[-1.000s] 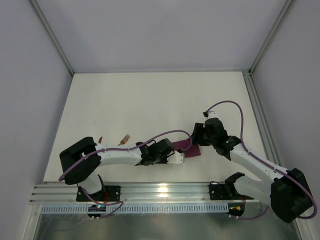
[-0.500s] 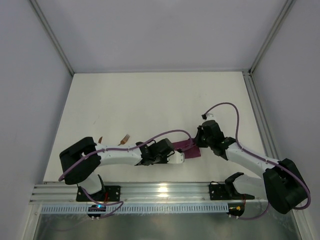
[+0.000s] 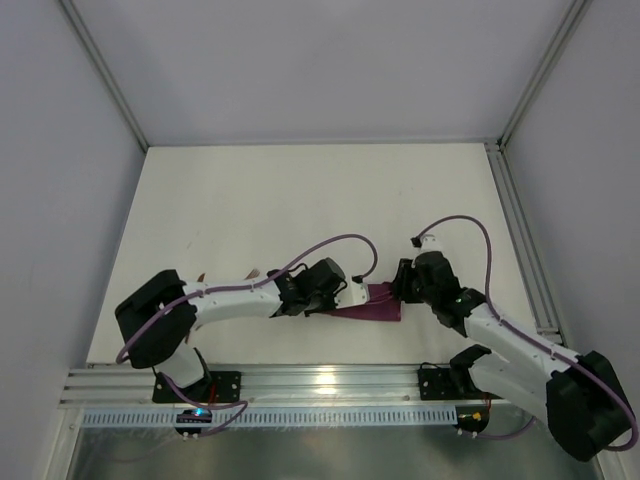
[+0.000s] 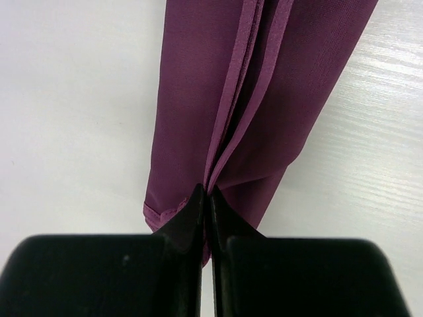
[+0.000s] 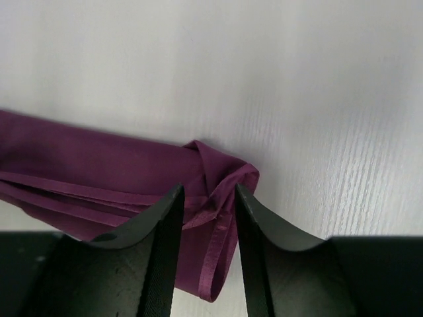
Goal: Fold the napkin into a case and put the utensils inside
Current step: Fold the 2/3-rectangle-folded napkin at the center of the board.
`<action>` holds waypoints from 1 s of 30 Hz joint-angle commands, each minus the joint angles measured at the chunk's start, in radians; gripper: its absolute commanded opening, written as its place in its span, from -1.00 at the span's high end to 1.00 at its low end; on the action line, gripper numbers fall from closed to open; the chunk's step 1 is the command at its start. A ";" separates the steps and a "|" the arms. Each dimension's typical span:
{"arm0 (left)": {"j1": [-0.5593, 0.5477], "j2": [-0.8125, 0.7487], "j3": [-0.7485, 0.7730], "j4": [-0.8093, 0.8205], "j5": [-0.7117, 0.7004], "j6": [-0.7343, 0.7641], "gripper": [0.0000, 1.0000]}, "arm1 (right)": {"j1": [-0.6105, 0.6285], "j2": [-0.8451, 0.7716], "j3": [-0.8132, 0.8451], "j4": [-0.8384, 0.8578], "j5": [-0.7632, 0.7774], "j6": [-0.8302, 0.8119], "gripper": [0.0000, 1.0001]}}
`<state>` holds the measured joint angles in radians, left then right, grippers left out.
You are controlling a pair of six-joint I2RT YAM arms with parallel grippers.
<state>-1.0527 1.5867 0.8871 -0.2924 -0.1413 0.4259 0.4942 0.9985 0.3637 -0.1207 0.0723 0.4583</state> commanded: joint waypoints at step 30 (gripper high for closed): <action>-0.027 -0.054 -0.030 -0.051 0.137 0.109 1.00 | 0.221 0.402 0.015 0.547 -0.287 0.082 0.84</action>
<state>-1.0740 1.5288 0.8616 -0.3256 -0.0586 0.5125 0.7071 1.3766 0.4118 0.3576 -0.2478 0.5011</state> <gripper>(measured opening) 0.009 0.084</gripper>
